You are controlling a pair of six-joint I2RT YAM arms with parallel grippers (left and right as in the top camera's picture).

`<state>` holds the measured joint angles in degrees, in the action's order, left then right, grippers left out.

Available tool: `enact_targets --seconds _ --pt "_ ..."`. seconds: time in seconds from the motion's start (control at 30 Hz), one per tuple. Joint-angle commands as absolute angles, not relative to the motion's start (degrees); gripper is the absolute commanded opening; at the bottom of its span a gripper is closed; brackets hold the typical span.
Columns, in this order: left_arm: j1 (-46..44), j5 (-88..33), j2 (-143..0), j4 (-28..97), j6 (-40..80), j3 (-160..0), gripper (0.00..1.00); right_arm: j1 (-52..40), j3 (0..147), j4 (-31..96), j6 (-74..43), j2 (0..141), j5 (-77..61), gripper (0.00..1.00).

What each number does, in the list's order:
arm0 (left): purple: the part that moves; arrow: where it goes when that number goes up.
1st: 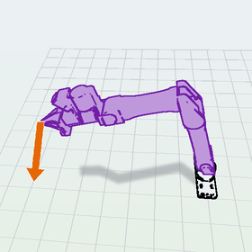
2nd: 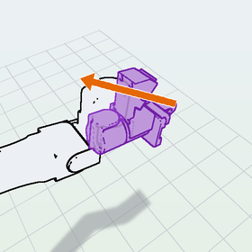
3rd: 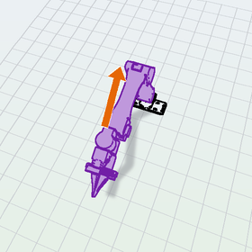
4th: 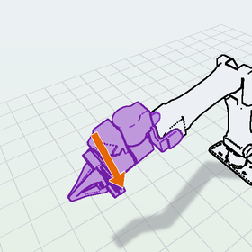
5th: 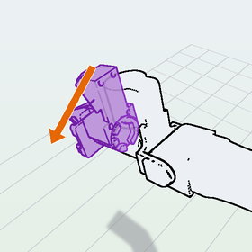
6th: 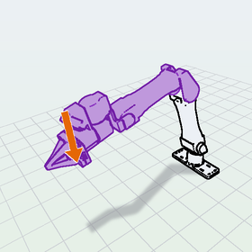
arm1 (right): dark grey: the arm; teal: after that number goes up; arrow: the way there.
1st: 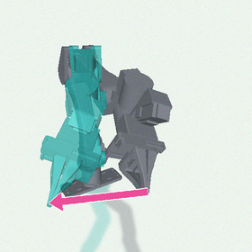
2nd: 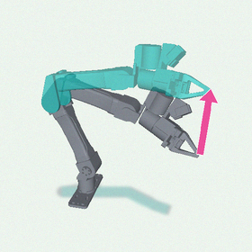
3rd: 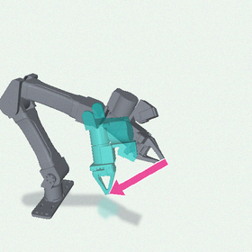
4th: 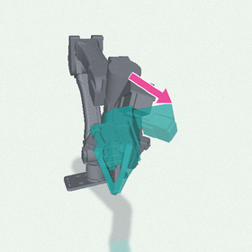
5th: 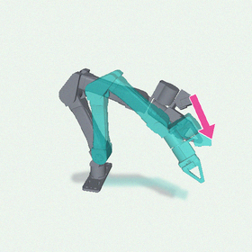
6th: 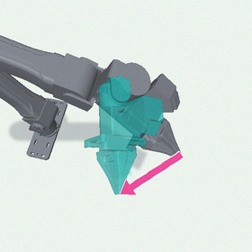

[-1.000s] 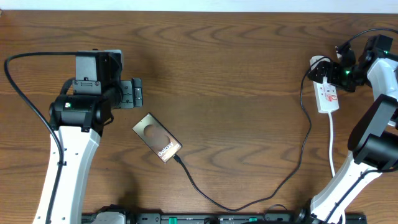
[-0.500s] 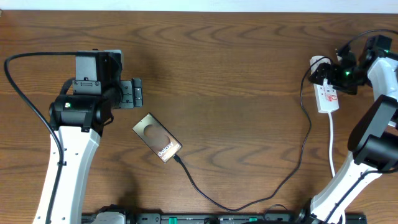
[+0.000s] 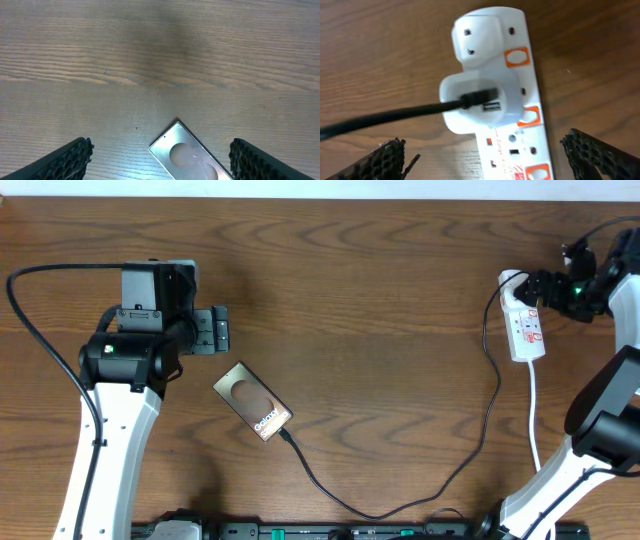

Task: Plug charger to phone and switch on socket

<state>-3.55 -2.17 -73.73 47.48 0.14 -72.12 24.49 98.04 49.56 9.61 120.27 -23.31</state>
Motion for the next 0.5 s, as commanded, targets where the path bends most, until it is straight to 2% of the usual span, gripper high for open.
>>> enact_targets --seconds 0.0,0.47 --pt "-3.6 -1.2 -73.6 47.5 0.0 -73.3 0.90 23.7 97.8 49.2 9.2 119.7 -25.2 0.99" --pt "-3.6 -1.2 -73.6 47.5 0.0 -73.3 0.90 20.9 97.7 48.8 7.3 123.9 -25.1 0.99"
